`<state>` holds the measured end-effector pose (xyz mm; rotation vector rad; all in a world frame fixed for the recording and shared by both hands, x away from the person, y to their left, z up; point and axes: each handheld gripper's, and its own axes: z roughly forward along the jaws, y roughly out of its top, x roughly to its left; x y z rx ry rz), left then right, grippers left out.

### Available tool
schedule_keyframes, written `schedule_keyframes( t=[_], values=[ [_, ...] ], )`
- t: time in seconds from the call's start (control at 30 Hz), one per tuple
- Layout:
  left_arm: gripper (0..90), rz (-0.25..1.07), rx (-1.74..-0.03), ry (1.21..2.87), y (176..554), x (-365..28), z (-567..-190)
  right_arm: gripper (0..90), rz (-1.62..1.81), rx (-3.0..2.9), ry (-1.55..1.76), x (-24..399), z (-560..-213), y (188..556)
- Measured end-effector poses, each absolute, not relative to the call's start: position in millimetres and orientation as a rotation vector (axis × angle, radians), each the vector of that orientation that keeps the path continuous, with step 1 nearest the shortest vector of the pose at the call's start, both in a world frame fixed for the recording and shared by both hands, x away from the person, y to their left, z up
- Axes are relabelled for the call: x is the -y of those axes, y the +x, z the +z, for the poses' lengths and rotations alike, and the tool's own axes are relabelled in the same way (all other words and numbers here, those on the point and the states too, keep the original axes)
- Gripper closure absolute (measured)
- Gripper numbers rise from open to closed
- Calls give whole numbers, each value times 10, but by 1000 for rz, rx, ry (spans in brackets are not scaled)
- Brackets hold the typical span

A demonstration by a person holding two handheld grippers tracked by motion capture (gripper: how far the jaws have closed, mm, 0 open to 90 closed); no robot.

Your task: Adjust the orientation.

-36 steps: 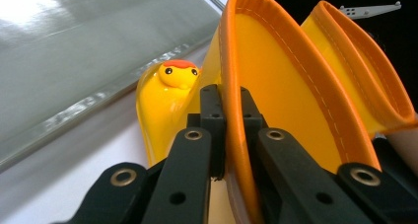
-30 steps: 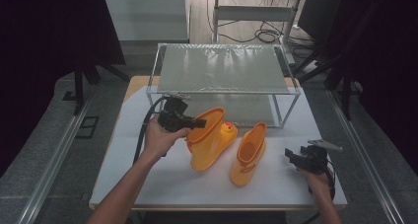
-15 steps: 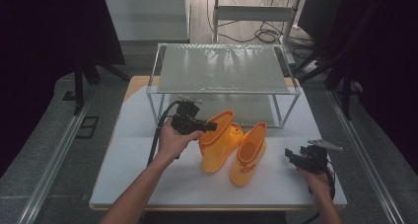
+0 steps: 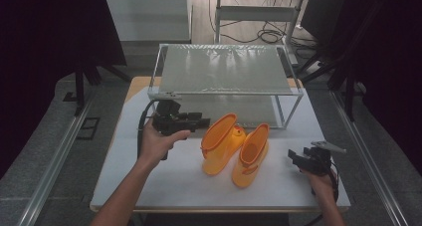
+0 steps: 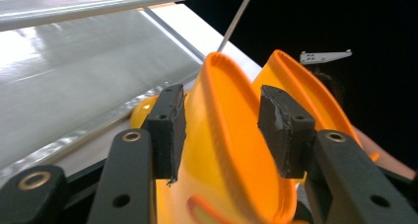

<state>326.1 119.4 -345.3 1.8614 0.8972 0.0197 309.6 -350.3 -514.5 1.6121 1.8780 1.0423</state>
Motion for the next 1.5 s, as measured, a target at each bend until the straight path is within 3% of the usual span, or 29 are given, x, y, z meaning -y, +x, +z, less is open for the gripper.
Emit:
schedule_keyframes(
  t=[0.3, 0.53, 0.8, 1.13, 1.5],
  values=[
    [519, 92, -939, 1899, 3163, -1440, -4029, 566, 1174, -2029, 1442, 3380, -5034, 2978],
    [457, 126, -992, 1872, 3138, -1559, -4350, 725, 1220, -2134, 1317, 3254, -4964, 2883],
    [438, 131, -1035, 1852, 3144, -1676, -4486, 882, 1223, -2250, 1201, 3082, -4940, 2852],
    [399, 136, -1050, 1846, 3120, -1720, -4492, 897, 1231, -2495, 893, 2750, -4916, 2623],
    [391, 109, -1052, 1845, 3143, -1713, -4508, 898, 1195, -2557, 841, 2594, -5027, 2638]
  ],
)
